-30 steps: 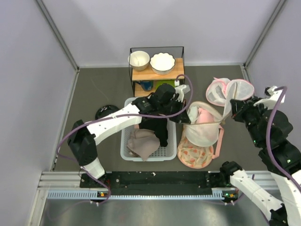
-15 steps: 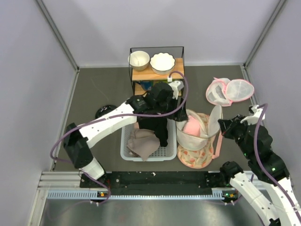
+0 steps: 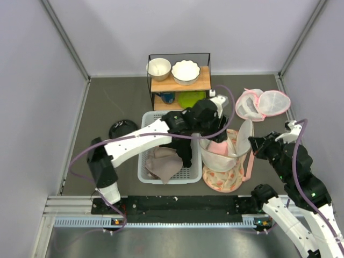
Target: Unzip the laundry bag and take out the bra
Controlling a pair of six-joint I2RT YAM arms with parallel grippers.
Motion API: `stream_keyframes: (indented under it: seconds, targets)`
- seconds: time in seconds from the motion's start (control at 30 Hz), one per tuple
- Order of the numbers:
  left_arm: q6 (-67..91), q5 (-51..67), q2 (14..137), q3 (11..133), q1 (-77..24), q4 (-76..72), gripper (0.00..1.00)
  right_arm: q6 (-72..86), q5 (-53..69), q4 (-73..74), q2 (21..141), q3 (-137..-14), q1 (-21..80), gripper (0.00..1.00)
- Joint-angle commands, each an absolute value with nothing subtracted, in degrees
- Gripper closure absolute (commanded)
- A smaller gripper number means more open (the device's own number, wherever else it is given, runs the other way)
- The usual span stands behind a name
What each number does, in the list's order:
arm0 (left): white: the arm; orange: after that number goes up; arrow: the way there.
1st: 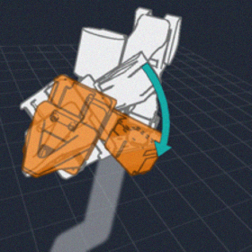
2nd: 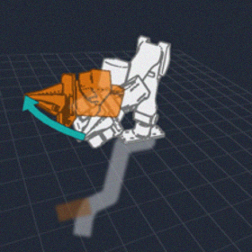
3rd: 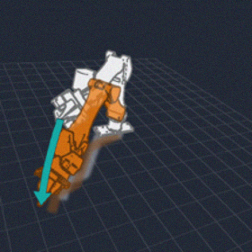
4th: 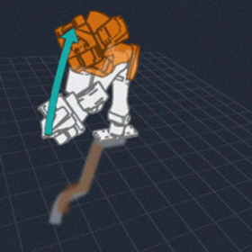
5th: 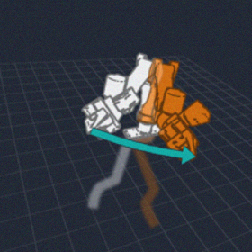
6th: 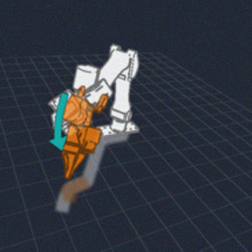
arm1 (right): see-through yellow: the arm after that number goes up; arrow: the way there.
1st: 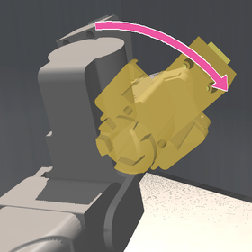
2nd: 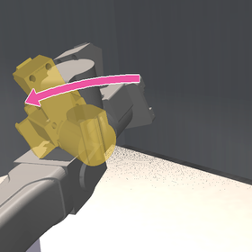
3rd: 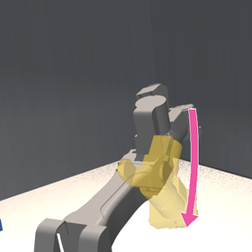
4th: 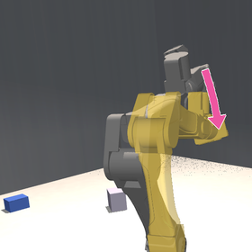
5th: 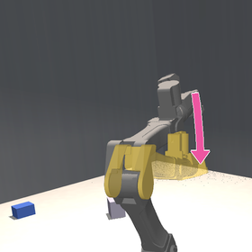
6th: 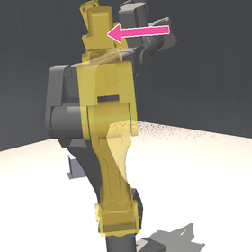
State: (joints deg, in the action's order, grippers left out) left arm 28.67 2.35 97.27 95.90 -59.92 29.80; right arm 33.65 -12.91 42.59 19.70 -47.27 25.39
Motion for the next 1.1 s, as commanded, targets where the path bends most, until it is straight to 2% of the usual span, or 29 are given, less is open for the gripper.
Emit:
stream_keyframes:
  seconds: [0.0,0.23,0.47,0.5,0.63,0.83,1.07]
  targets:
    - [29.88,1.84,102.21,96.5,-59.68,33.31,0.4,33.66,-12.92,42.1,19.16,-48.78,26.1,1.0]
    - [31.02,6.24,106.6,96.24,-60.64,32.26,0.42,33.49,-13.36,42.54,19.25,-49.04,26.1,1.0]
    - [30.68,4.05,108.28,96.42,-61.0,32.87,0.41,33.31,-13.62,42.63,19.25,-49.31,26.1,1.0]
    - [30.41,3.09,108.28,96.76,-61.17,33.48,0.36,33.31,-13.62,42.63,19.16,-49.22,26.1,1.0]
    - [29.18,-4.36,105.66,97.65,-63.01,35.77,0.27,33.13,-13.71,42.63,19.34,-49.13,26.1,1.0]
    - [27.07,-11.05,106.34,99.31,-64.51,39.28,0.3,33.4,-13.54,42.71,19.51,-48.95,26.02,1.0]
    - [25.75,-17.13,108.54,102.22,-67.85,42.63,0.27,33.4,-13.27,42.71,19.69,-49.22,26.1,1.0]
